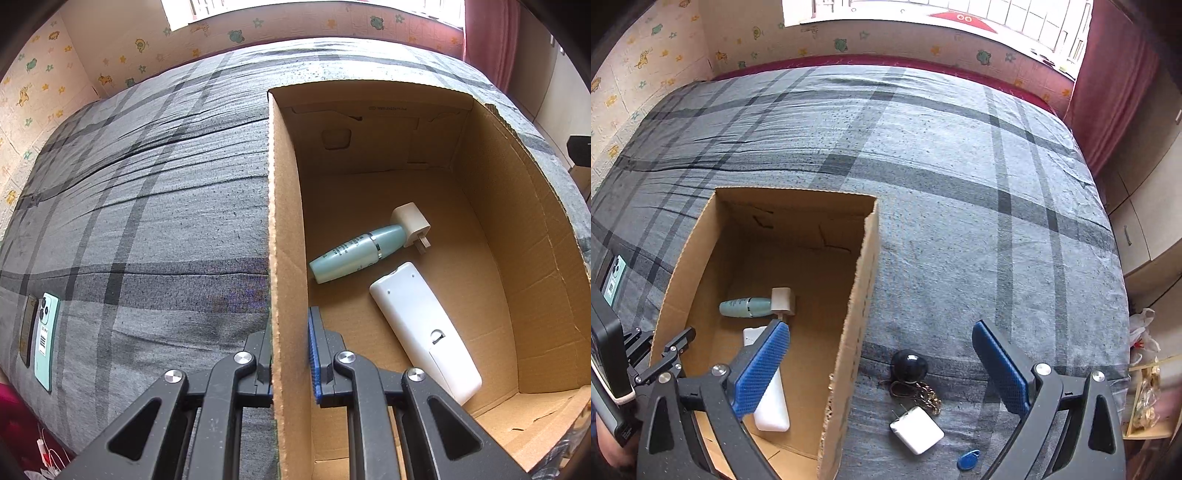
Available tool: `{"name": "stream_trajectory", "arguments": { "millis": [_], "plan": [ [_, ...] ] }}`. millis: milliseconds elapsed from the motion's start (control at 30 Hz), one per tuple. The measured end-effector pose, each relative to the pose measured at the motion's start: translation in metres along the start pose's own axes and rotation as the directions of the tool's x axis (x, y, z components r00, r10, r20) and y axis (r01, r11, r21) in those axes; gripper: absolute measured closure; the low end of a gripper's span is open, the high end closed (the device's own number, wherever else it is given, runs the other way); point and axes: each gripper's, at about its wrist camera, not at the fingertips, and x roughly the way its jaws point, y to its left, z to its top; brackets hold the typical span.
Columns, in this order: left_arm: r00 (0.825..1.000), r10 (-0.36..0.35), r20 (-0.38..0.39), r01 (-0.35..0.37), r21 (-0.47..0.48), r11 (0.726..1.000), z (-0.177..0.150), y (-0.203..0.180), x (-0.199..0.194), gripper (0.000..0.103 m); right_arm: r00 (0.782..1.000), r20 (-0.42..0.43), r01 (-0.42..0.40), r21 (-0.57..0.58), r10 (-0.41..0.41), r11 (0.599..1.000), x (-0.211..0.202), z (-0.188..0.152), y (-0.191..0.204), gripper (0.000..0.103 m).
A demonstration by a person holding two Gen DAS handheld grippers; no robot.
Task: Organize rigid objects
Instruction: 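Move the right tool to the large white charger and grasp it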
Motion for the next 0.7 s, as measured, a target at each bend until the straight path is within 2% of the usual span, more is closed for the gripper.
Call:
{"name": "stream_trajectory", "arguments": {
  "millis": [300, 500, 700],
  "plan": [
    [1.000, 0.004, -0.001, -0.004, 0.005, 1.000, 0.000, 0.000, 0.000, 0.088, 1.000, -0.003, 0.024, 0.086, -0.024, 0.996, -0.006, -0.034, -0.041, 0.002],
    [1.000, 0.008, 0.000, -0.008, 0.006, 1.000, 0.000, -0.002, 0.000, 0.088, 0.998, -0.012, 0.068, 0.106, -0.068, 0.992, 0.001, -0.064, -0.052, 0.002],
    [1.000, 0.008, 0.001, -0.008, 0.005, 1.000, -0.001, -0.002, 0.000, 0.088, 0.998, -0.032, 0.064, 0.130, -0.060, 0.989, 0.013, -0.090, -0.060, 0.002]
  ]
}}
